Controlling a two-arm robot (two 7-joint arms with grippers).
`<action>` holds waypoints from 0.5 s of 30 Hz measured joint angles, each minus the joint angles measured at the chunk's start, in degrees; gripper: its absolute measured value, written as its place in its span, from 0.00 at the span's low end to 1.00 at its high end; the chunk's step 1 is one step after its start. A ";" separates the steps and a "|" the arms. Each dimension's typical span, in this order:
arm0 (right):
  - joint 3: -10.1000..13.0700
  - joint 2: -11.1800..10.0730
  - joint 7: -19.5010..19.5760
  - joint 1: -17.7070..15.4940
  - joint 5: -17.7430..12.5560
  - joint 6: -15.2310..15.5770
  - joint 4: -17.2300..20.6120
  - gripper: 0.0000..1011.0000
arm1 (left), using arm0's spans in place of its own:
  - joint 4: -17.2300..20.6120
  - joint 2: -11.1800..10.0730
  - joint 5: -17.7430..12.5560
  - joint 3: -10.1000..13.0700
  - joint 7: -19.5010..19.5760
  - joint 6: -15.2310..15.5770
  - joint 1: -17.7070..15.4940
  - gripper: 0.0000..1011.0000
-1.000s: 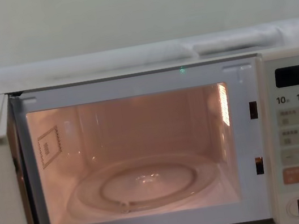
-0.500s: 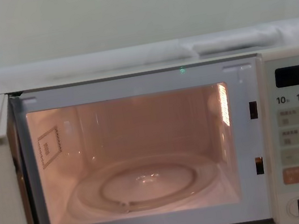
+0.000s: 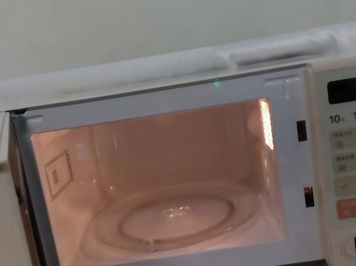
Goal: Press the button to open the microwave door with one hand; close the microwave door with the other hand.
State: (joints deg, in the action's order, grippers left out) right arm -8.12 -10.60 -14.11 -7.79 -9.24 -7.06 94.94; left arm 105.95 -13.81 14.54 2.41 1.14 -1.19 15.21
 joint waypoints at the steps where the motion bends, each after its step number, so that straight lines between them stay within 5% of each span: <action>1: 0.00 0.00 0.00 0.00 0.00 0.00 0.00 0.99 | 0.00 0.00 0.00 0.00 0.00 0.00 0.00 0.00; 15: 0.00 0.00 0.00 0.00 -0.01 0.00 0.00 0.99 | 0.00 0.00 0.00 0.00 0.00 0.00 0.00 0.00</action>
State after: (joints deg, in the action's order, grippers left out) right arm -8.12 -10.60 -14.12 -7.79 -9.24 -7.06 94.94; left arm 105.95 -13.81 14.54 2.41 1.14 -1.19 15.21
